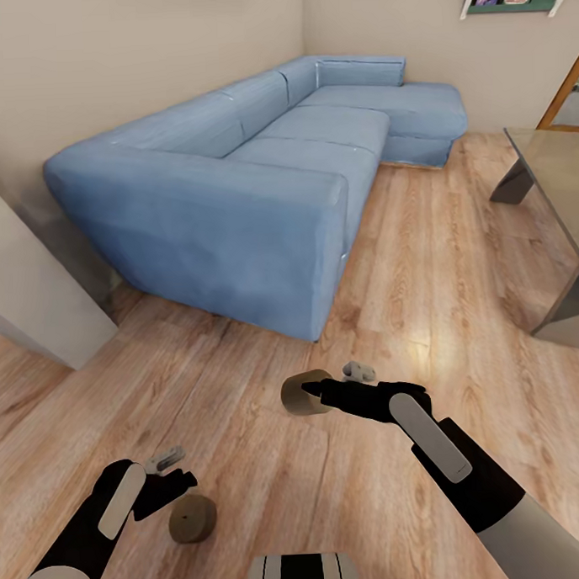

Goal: Place each of the two pumpkins and all three candles from the living room inside a cabinet in the living room (use any cabinet), then make sure every cabinet is closed, and position the cauldron so it is next to a table in the living room.

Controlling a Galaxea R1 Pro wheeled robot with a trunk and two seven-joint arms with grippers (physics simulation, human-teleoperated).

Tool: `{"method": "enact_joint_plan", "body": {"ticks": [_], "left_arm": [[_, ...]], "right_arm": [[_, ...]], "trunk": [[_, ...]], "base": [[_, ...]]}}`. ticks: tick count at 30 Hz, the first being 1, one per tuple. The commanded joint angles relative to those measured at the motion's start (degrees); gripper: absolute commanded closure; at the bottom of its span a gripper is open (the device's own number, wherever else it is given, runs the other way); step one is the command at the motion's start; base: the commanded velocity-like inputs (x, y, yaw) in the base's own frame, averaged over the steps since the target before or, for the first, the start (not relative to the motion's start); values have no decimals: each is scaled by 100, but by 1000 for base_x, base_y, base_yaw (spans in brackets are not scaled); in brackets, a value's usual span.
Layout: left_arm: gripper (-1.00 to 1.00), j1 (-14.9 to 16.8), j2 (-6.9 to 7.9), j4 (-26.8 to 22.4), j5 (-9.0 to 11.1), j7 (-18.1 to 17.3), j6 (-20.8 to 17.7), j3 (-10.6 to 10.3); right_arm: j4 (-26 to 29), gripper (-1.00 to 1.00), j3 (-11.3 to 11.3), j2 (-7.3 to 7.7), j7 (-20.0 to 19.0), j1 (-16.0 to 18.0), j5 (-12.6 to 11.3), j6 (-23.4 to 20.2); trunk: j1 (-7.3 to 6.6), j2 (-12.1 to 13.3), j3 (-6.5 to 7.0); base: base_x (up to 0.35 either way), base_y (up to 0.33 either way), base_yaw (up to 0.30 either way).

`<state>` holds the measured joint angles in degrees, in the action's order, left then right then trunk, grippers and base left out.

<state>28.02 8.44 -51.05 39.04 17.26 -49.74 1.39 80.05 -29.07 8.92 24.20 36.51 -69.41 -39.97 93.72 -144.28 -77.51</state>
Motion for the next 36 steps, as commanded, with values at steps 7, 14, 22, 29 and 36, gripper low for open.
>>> {"method": "enact_joint_plan", "body": {"ticks": [7, 14, 22, 29, 36], "left_arm": [[-100, 2, 0, -8, 60, 50, -18, 2], [-100, 2, 0, -32, 60, 50, -18, 9], [-100, 2, 0, -38, 60, 50, -18, 10], [-100, 2, 0, -37, 60, 50, -18, 10], [-100, 2, 0, -37, 60, 50, -18, 10]], "right_arm": [[11, 100, -11, 5, 59, 5, -64, 7], [11, 100, -11, 5, 59, 5, -64, 7], [5, 100, -11, 5, 59, 5, -64, 7], [432, 100, -61, 16, -198, 5, -61, -59], [756, 100, -73, 82, -1326, 5, -56, -609]], "trunk": [[0, -2, -4], [0, -2, -4], [15, -10, -137], [33, -19, -292], [51, -29, -447]], "base": [[96, 43, 0], [30, 13, 0], [1, 0, 0], [0, 0, 0], [0, 0, 0]]}}
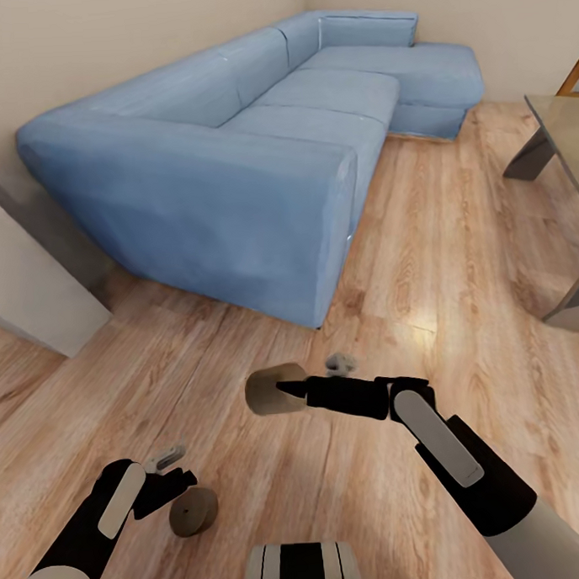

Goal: Place each of the two pumpkins and all three candles from the living room inside a cabinet in the living room (use any cabinet), then make sure every cabinet is closed, and position the cauldron so it is next to a table in the living room.

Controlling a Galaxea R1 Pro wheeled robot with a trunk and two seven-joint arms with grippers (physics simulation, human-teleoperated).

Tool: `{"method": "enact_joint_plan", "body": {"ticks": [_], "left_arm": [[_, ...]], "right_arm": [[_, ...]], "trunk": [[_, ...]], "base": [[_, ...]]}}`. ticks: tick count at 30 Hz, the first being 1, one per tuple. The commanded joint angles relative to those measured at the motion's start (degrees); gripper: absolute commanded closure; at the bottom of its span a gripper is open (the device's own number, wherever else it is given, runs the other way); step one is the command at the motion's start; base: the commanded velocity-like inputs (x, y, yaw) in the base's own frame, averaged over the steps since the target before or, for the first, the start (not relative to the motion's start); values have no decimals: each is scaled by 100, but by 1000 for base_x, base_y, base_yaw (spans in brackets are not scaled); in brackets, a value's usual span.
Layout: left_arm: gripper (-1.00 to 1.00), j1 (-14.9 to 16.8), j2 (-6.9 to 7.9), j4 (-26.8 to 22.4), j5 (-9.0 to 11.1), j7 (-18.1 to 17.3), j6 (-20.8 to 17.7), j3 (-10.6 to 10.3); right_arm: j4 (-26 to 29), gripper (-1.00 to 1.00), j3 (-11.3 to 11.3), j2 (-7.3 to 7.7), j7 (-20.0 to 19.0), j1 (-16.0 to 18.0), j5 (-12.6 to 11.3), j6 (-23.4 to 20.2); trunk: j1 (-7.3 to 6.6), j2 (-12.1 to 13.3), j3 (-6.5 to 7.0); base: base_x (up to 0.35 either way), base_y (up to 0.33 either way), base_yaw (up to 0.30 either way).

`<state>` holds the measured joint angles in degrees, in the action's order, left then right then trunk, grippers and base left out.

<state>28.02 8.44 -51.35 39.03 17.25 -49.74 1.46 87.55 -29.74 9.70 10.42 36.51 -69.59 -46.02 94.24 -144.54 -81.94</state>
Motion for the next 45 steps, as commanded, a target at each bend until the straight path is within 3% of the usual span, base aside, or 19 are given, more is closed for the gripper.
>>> {"method": "enact_joint_plan", "body": {"ticks": [1, 4, 8, 11, 20, 45], "left_arm": [[-100, 1, 0, -7, 61, 50, -18, 3], [-100, 1, 0, -8, 62, 50, -18, 3], [-100, 1, 0, -13, 62, 50, -18, 3], [-100, 1, 0, -15, 65, 50, -18, 3], [-100, 1, -161, -25, 44, 50, -18, -14], [-100, 1, -167, -25, 36, 50, -17, 1]], "right_arm": [[15, 100, -6, 13, -121, 5, -40, -23], [23, 100, -5, 51, -509, 5, -45, -48], [13, 100, -11, 65, -660, 5, -46, -55], [3, 100, -13, 67, -682, 5, -46, -51], [-18, 100, -14, 68, -690, 5, -40, -44], [-27, 100, -14, 68, -690, 5, -38, -39]], "trunk": [[1, -3, -27], [9, -7, -93], [19, -13, -182], [27, -17, -248], [27, -17, -248], [45, -26, -403]], "base": [[0, 0, 0], [0, 0, 0], [0, 0, 0], [0, 0, 0], [0, 0, 0], [0, 0, 0]]}}
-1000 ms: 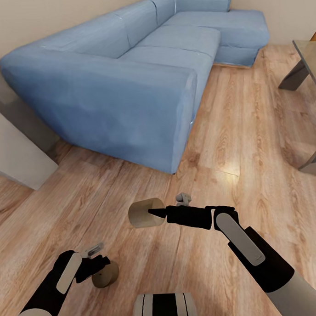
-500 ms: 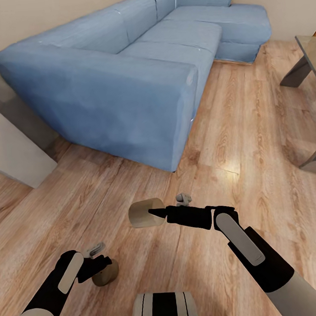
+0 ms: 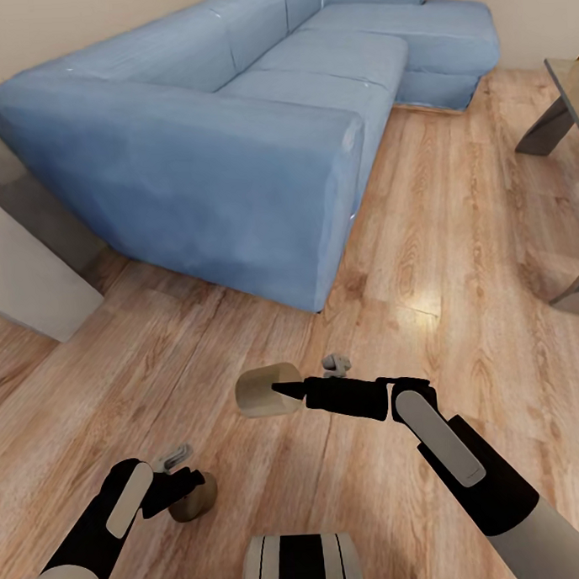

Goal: Place each of the two pumpkins and all three candles from the living room inside a cabinet in the living room (use any cabinet), then make sure every cabinet is closed, and position the cauldron so it is next to a table in the living room.

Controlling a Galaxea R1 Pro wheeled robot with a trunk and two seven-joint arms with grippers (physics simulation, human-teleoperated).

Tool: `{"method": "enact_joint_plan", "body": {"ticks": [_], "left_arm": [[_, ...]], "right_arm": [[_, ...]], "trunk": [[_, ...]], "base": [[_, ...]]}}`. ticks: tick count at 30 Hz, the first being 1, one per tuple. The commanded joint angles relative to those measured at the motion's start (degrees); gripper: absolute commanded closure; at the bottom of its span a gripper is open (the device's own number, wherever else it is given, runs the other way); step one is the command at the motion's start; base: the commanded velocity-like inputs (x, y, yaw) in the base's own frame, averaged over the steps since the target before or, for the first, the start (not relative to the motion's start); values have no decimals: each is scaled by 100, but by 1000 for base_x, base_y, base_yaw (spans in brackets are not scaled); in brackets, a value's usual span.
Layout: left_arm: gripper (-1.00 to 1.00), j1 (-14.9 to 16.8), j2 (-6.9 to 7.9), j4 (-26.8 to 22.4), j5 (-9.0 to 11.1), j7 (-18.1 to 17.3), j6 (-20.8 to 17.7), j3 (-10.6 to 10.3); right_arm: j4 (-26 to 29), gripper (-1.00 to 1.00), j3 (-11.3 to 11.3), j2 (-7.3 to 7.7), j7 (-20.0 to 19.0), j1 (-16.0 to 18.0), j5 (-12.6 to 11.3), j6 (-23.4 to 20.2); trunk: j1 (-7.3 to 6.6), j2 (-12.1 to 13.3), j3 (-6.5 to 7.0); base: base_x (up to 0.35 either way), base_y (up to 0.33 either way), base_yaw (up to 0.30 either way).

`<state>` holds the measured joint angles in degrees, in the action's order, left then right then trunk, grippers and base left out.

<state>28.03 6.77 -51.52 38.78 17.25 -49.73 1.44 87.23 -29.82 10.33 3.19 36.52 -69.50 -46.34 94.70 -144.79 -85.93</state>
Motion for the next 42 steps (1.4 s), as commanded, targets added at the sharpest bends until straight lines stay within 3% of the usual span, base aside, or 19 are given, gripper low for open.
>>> {"method": "enact_joint_plan", "body": {"ticks": [1, 20, 21, 39, 42], "left_arm": [[-100, 1, 0, -7, 63, 50, -17, 4], [-100, 1, 3, -10, 85, 50, -11, 14], [100, 1, 2, -12, 85, 50, -11, 14], [100, 1, 8, -15, 93, 50, -12, 23], [100, 1, 8, -15, 94, 50, -17, 23]], "right_arm": [[5, 100, -7, 4, 33, 4, -46, -6], [5, 100, -7, 4, 33, 4, -46, -11], [3, 100, -7, 4, 33, 4, -46, -9], [-14, 100, -7, 4, 33, 4, -46, -14], [-16, 100, -7, 4, 34, 4, -46, -15]], "trunk": [[-1, -2, -4], [9, -7, -92], [9, -7, -92], [9, -7, -92], [2, -3, -26]], "base": [[0, 0, 0], [0, 0, 0], [0, 0, 0], [0, 0, 0], [0, 0, 0]]}}
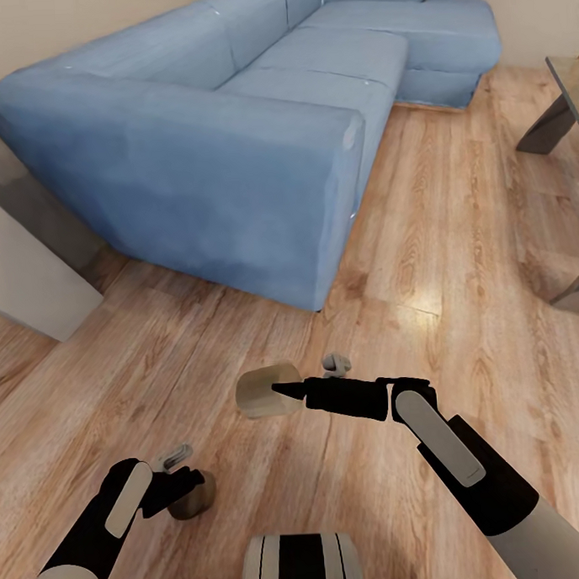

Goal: Place each of the two pumpkins and all three candles from the living room inside a cabinet in the living room (use any cabinet), then make sure every cabinet is closed, and position the cauldron so it is next to a table in the living room.

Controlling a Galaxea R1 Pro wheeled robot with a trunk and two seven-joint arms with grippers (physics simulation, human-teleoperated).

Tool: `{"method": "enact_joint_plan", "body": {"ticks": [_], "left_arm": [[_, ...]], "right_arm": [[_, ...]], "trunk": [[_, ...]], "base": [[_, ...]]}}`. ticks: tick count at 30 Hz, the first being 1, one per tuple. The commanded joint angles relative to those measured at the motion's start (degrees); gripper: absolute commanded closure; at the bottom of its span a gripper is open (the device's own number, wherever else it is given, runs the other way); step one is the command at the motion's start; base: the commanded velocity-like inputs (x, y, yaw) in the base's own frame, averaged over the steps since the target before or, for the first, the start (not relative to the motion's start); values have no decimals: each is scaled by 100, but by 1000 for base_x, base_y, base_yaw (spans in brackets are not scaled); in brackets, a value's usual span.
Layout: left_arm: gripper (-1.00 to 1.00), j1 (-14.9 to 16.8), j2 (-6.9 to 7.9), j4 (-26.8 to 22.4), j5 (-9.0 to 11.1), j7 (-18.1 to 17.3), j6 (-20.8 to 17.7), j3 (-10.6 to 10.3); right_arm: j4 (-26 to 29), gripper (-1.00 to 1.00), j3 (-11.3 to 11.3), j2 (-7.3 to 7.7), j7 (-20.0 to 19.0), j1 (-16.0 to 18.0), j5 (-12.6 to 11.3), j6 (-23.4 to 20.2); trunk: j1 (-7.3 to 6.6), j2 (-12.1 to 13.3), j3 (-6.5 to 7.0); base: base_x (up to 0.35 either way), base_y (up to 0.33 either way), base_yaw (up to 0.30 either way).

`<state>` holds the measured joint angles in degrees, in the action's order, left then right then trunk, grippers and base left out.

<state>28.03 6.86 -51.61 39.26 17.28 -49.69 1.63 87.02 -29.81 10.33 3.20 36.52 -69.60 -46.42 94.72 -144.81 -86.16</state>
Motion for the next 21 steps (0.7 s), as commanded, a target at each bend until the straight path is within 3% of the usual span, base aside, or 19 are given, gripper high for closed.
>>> {"method": "enact_joint_plan", "body": {"ticks": [1, 21], "left_arm": [[100, 1, 0, -7, 47, 47, -20, 4], [100, 1, 39, -1, 74, 53, -35, 32]], "right_arm": [[3, 100, -7, 4, 33, 4, -36, -7], [-7, 100, -7, 4, 35, 4, -35, -5]], "trunk": [[-3, 0, 19], [-55, 27, 462]], "base": [[0, 0, 0], [0, 0, 0]]}}
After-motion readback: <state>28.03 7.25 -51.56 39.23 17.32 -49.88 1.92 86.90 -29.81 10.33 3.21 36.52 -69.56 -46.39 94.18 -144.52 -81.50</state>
